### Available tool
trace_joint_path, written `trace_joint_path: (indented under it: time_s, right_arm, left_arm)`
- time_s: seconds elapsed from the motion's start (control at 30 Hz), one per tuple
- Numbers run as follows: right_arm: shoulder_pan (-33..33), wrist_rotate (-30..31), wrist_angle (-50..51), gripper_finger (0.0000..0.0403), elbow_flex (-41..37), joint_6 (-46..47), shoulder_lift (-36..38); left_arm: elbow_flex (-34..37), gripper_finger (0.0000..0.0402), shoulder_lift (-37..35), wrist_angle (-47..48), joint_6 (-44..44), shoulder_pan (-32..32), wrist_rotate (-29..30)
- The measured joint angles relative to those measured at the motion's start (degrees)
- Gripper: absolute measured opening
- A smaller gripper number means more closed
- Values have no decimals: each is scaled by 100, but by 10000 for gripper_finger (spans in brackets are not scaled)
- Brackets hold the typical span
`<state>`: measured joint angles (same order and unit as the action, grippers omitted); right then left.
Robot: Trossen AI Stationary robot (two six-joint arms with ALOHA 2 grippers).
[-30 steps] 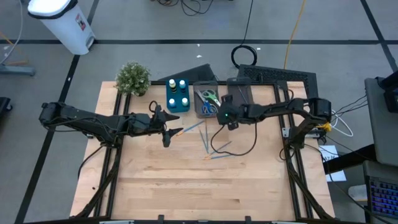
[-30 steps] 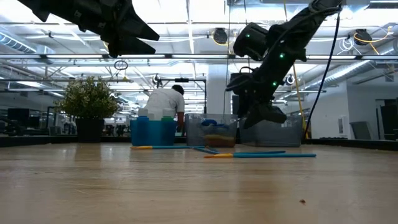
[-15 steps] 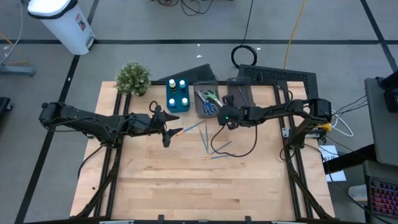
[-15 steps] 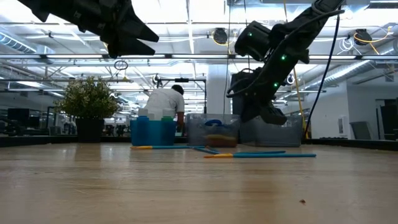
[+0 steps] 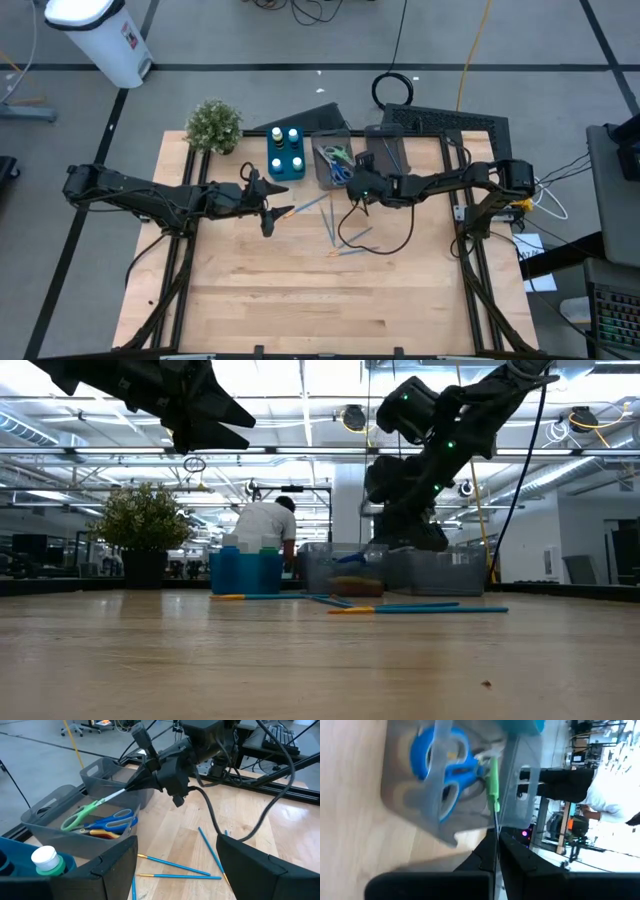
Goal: Pick & Place Paint Supplies
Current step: Put the green scissors into the left black bin
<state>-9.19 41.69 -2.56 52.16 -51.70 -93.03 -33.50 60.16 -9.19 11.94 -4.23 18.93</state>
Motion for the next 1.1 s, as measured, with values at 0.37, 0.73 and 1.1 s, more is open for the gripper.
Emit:
trace_joint_path:
  time_s: [0.37, 0.73, 1.1]
  right_arm:
    - [-53, -962, -451, 7, 2, 1187, 2]
    - [-51, -1344, -621, 86, 2, 1549, 2]
    - [92, -1090, -626, 181, 2, 1869, 2]
  left_arm:
    - [0, 274, 0, 2, 14, 2, -1]
    - [0, 274, 0, 13, 28, 2, -1]
    - [0, 274, 0, 13, 66, 2, -1]
